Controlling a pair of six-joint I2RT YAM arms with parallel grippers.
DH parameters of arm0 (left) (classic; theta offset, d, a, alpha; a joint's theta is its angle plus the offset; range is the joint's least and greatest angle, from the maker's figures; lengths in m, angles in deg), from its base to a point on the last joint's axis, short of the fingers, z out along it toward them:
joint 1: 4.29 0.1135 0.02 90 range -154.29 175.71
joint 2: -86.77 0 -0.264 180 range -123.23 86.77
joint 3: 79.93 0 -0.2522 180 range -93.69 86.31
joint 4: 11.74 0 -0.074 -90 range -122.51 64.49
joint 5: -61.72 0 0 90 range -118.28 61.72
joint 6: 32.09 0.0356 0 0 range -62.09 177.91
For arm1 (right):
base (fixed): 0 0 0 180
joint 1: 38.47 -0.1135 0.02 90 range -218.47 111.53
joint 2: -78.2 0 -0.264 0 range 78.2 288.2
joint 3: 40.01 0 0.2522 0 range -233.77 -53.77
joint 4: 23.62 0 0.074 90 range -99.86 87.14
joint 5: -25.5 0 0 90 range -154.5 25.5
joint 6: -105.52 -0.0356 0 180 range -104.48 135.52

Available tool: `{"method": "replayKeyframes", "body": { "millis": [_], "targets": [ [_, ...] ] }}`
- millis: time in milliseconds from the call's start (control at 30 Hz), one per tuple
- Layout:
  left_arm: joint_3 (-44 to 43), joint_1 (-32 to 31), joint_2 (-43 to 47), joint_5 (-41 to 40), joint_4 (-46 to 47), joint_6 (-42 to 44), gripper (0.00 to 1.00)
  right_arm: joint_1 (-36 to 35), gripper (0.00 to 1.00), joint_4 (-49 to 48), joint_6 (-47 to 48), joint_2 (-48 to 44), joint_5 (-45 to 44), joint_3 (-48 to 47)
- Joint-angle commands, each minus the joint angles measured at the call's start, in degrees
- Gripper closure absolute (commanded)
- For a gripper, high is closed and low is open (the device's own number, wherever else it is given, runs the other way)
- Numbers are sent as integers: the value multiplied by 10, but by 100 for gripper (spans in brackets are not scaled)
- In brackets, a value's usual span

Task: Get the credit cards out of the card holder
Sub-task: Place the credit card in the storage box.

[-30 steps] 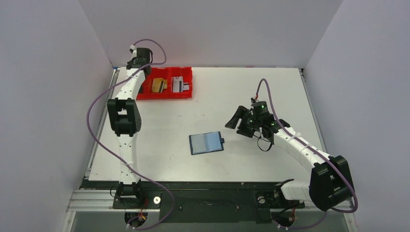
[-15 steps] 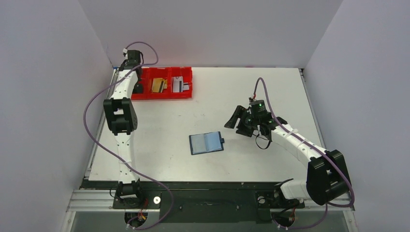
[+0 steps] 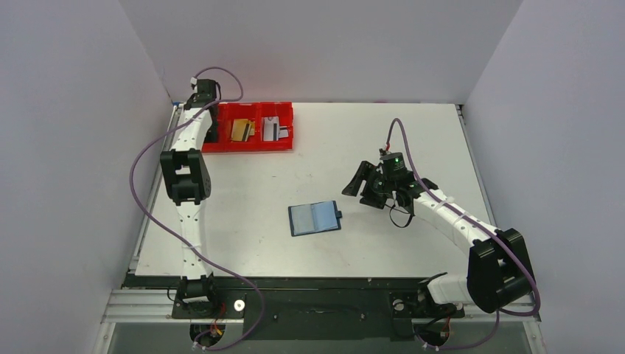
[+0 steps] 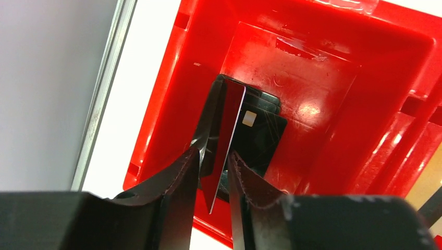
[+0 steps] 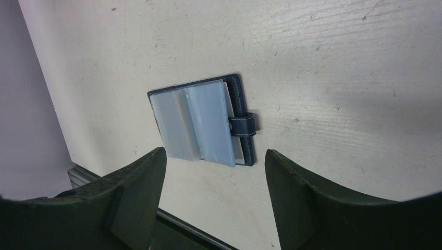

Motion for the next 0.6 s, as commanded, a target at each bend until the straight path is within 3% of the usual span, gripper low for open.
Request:
{"method": "replayKeyframes", "body": {
  "millis": [0,233,567],
  "targets": [
    [-34,5,22,19,6,-10,73,1,35,-5,6,0,-2,-17],
    [-35,5,80,64,3,-20,62,-2,35,-5,7,-9,-3,-17],
    [-19,0,163,152,-25,-63,60,-25,35,11,16,-15,-34,-20]
  ]
}}
